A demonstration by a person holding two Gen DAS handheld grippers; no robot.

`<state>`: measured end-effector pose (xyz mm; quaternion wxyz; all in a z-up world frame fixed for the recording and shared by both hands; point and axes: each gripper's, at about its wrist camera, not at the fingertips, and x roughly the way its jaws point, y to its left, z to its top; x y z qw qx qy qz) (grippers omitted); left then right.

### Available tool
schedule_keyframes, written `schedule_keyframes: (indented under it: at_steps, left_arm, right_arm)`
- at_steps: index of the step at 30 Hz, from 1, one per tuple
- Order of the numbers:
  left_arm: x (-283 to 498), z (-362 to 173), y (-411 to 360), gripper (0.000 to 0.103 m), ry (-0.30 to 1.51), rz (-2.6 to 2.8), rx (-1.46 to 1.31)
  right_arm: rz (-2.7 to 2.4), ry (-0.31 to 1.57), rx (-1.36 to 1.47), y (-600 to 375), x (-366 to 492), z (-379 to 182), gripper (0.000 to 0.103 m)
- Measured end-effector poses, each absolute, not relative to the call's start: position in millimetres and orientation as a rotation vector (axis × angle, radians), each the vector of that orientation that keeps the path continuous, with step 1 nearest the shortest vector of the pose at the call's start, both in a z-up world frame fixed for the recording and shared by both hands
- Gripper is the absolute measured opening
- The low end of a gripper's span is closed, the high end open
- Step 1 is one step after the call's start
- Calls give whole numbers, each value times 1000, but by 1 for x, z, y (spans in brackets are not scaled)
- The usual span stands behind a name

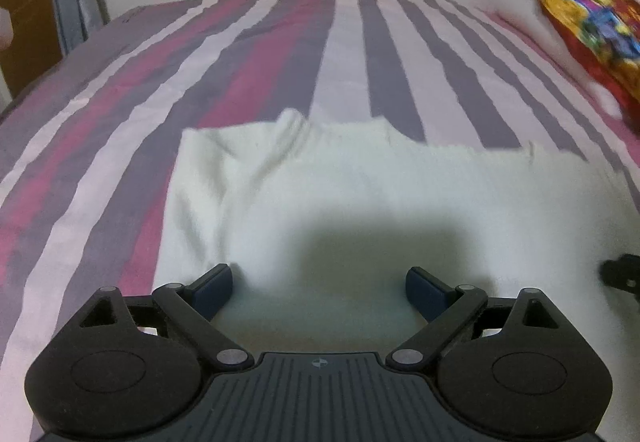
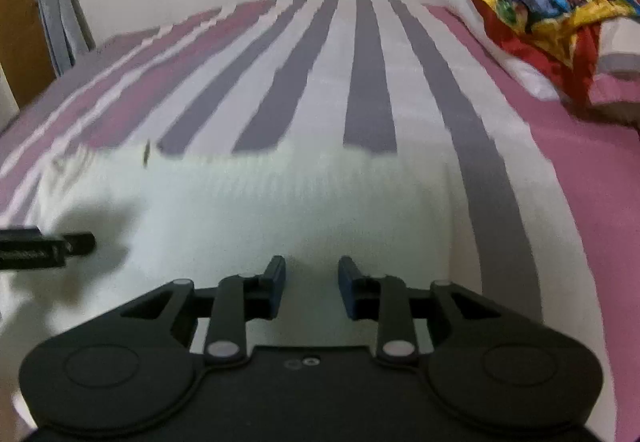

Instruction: Fold small clothes

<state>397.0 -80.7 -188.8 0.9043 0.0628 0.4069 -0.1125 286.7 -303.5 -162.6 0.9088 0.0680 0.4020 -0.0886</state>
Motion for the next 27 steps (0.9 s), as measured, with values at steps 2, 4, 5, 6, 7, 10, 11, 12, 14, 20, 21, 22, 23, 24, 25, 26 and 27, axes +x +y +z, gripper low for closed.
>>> schedule_keyframes:
  at_steps: [2,4,5,6,7,10,11,12,14,20,21,22,23,24,25,26,27]
  left_arm:
    - [387,-188,-79,93,847,-238,146]
    - [379,-185,-76,93,857,-237,137]
    - [374,-184,-75,93,856,-238,138]
    - [368,-183,-74,93,855,-239,143]
    - [362,-184,-72,93,859,-241,147]
    - [347,-189,-68,93,881,-241,148]
    - [341,-190,-66,93,875,-238,152]
    - [338,-191,-65,93,877,-238,153]
    - [330,-192,-62,93,888,-244,149]
    - [315,-190,-57,93,894,-236,143]
    - [312,-190,-56,93,895,-234,144]
    - [310,-190,-56,93,897,-237,147]
    - [308,-189,-56,93,898,-237,147]
    - [307,-189,-56,93,897,-237,148]
    - [306,-189,-55,93,897,-236,147]
    - [305,-188,-54,93,900,-235,142]
    - [304,-187,-54,93,900,-235,137]
  right_arm:
    - [-191,832,103,-297,281,-170,30]
    - [-208,836,111,-294,278,-165,29]
    - [-202,831,142,-292,275,-159,30]
    - [-188,822,164,-290,270,-154,30]
    - [-176,813,161,-284,262,-150,30]
    - [-145,819,124,-265,241,-149,31]
    - [-134,830,127,-261,234,-151,31]
    - [-132,838,126,-257,228,-153,31]
    - [-136,864,94,-251,218,-161,32]
    - [-145,883,110,-251,203,-160,33]
    - [-148,875,112,-250,198,-159,35]
    - [-150,875,107,-249,195,-159,37]
    - [-150,888,88,-247,192,-162,37]
    - [-154,893,66,-246,190,-164,37]
    - [-158,889,57,-246,187,-165,37]
    - [-161,889,61,-246,185,-165,37]
    - [-167,887,76,-248,183,-162,37]
